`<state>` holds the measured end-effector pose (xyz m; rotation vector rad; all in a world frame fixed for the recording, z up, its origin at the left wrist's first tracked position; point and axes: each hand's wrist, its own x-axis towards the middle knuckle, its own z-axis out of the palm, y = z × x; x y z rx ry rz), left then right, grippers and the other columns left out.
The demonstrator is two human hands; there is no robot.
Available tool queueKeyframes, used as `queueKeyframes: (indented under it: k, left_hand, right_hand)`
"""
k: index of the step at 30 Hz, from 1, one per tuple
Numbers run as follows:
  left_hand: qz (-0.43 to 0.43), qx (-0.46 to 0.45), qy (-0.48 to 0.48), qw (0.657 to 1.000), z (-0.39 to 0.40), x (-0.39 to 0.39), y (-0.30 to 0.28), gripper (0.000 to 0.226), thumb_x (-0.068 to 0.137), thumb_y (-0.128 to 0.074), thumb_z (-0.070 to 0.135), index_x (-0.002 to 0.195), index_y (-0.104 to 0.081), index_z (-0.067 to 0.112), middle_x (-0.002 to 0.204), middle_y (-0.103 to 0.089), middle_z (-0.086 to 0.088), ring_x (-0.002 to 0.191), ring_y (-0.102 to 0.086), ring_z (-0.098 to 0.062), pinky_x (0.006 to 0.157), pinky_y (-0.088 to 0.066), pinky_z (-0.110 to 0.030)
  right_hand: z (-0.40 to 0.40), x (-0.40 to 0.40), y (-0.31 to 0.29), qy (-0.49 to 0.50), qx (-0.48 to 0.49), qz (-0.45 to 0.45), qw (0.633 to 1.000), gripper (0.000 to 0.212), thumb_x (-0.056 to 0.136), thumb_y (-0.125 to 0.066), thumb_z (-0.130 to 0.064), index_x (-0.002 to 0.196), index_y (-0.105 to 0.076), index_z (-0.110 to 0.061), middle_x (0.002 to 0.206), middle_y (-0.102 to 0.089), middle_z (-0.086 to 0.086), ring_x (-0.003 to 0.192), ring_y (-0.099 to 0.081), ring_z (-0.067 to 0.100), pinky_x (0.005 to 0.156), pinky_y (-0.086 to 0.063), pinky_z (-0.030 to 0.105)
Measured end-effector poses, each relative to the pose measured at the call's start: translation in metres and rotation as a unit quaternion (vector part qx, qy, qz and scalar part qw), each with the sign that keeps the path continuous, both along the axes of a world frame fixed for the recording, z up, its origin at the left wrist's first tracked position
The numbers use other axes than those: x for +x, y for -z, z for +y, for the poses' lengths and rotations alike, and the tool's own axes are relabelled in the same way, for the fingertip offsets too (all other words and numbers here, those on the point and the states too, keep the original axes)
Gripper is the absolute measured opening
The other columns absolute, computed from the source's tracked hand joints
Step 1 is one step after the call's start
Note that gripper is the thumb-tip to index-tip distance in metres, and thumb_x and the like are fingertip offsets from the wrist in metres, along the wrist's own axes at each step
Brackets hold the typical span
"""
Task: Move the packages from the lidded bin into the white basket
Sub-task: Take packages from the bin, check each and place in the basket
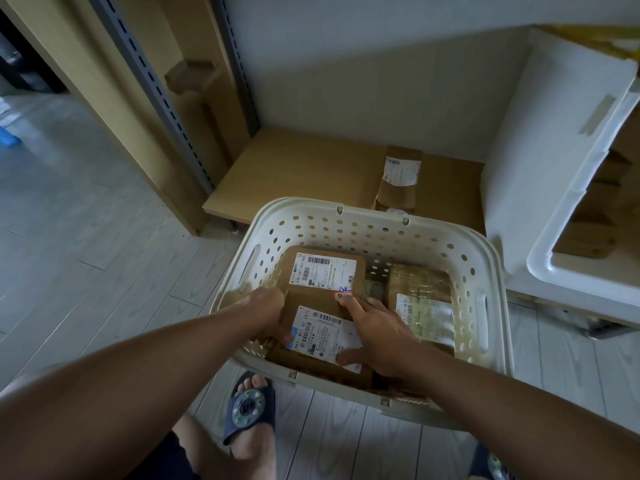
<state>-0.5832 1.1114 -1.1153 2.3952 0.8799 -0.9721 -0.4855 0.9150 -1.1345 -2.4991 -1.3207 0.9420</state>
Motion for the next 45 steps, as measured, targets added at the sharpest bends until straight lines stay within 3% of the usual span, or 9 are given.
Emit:
queueKeyframes:
  k: [4,10,13,15,17,22,30,36,45]
  left_hand:
    - [0.011,0.065,0.078,0.995,-0.001,0.004,-0.005,0.051,0.073,-0.088,0.044,0.101,-0.056,0.016,0.104,-0.067,-0.001,0.088,-0.064,-0.016,0.085,-0.059,-0.031]
    - [-0.144,0.126,0.027,0.981,-0.014,0.014,-0.033,0.036,0.098,-0.060,0.034,0.067,-0.050,0.018,0.068,-0.054,0.005,0.057,-0.049,-0.009,0.048,-0.035,-0.019]
    - [-0.221,0.118,0.076,0.965,-0.016,0.016,-0.056,0.016,0.098,-0.059,0.029,0.100,-0.069,0.016,0.096,-0.071,0.001,0.088,-0.067,-0.015,0.074,-0.054,-0.025]
    - [-0.305,0.083,0.094,0.944,-0.019,0.019,-0.071,0.036,0.097,-0.064,0.025,0.131,-0.062,0.016,0.126,-0.068,0.002,0.113,-0.064,-0.013,0.096,-0.049,-0.023]
    - [-0.392,0.005,0.072,0.917,-0.030,0.023,-0.092,0.050,0.096,-0.067,0.025,0.144,-0.053,0.019,0.137,-0.061,0.006,0.123,-0.057,-0.008,0.103,-0.045,-0.023]
    - [-0.534,-0.066,0.093,0.838,-0.053,0.030,-0.133,0.058,0.092,-0.064,0.036,0.147,-0.045,0.032,0.140,-0.051,0.024,0.129,-0.047,0.010,0.104,-0.044,-0.025]
    - [-0.611,-0.053,0.112,0.782,-0.071,0.040,-0.165,0.061,0.090,-0.063,0.028,0.148,-0.045,0.026,0.147,-0.048,0.021,0.138,-0.043,0.005,0.110,-0.035,-0.017]
    - [-0.631,-0.072,0.140,0.760,-0.094,0.056,-0.167,0.055,0.091,-0.064,0.020,0.145,-0.051,0.021,0.146,-0.054,0.014,0.138,-0.046,-0.002,0.114,-0.042,-0.028]
    - [-0.653,-0.133,0.176,0.725,-0.159,0.093,-0.170,0.050,0.089,-0.064,0.014,0.138,-0.057,0.016,0.139,-0.060,0.010,0.134,-0.052,-0.006,0.110,-0.047,-0.038]
  right_hand:
    - [0.006,0.003,-0.003,-0.033,-0.010,-0.015,0.999,0.109,0.079,-0.081,-0.048,0.160,-0.012,-0.022,0.164,-0.028,-0.001,0.152,-0.019,0.025,0.119,-0.026,0.051]
    - [0.004,0.022,-0.029,-0.061,0.002,-0.078,0.995,0.102,0.092,-0.067,-0.048,0.161,0.004,-0.026,0.169,-0.010,0.002,0.156,-0.008,0.025,0.123,-0.022,0.054]
    - [0.000,0.035,-0.058,-0.036,0.042,-0.089,0.994,0.094,0.095,-0.063,-0.047,0.162,-0.001,-0.024,0.170,-0.012,0.001,0.156,-0.011,0.023,0.124,-0.023,0.049]
    - [-0.004,0.041,-0.080,-0.019,0.087,-0.091,0.992,0.093,0.093,-0.066,-0.046,0.162,-0.008,-0.023,0.168,-0.019,0.001,0.153,-0.022,0.023,0.121,-0.029,0.045]
    - [-0.011,0.044,-0.101,0.009,0.139,-0.094,0.986,0.091,0.092,-0.069,-0.043,0.161,-0.012,-0.024,0.165,-0.027,0.001,0.148,-0.033,0.023,0.117,-0.035,0.042]
    - [-0.038,0.051,-0.144,0.065,0.263,-0.139,0.953,0.088,0.089,-0.072,-0.040,0.159,-0.021,-0.027,0.158,-0.041,-0.006,0.135,-0.048,0.016,0.102,-0.044,0.028]
    - [-0.075,0.060,-0.176,0.107,0.348,-0.142,0.920,0.091,0.087,-0.076,-0.037,0.159,-0.021,-0.028,0.163,-0.031,-0.011,0.140,-0.031,0.000,0.107,-0.023,0.010]
    - [-0.089,0.064,-0.184,0.105,0.392,-0.132,0.904,0.090,0.082,-0.070,-0.041,0.159,-0.025,-0.023,0.163,-0.033,-0.009,0.149,-0.031,0.007,0.119,-0.036,0.035]
    - [-0.152,0.080,-0.190,0.158,0.445,-0.147,0.869,0.080,0.087,-0.066,-0.039,0.157,-0.032,-0.020,0.159,-0.039,-0.012,0.146,-0.035,0.003,0.114,-0.042,0.038]
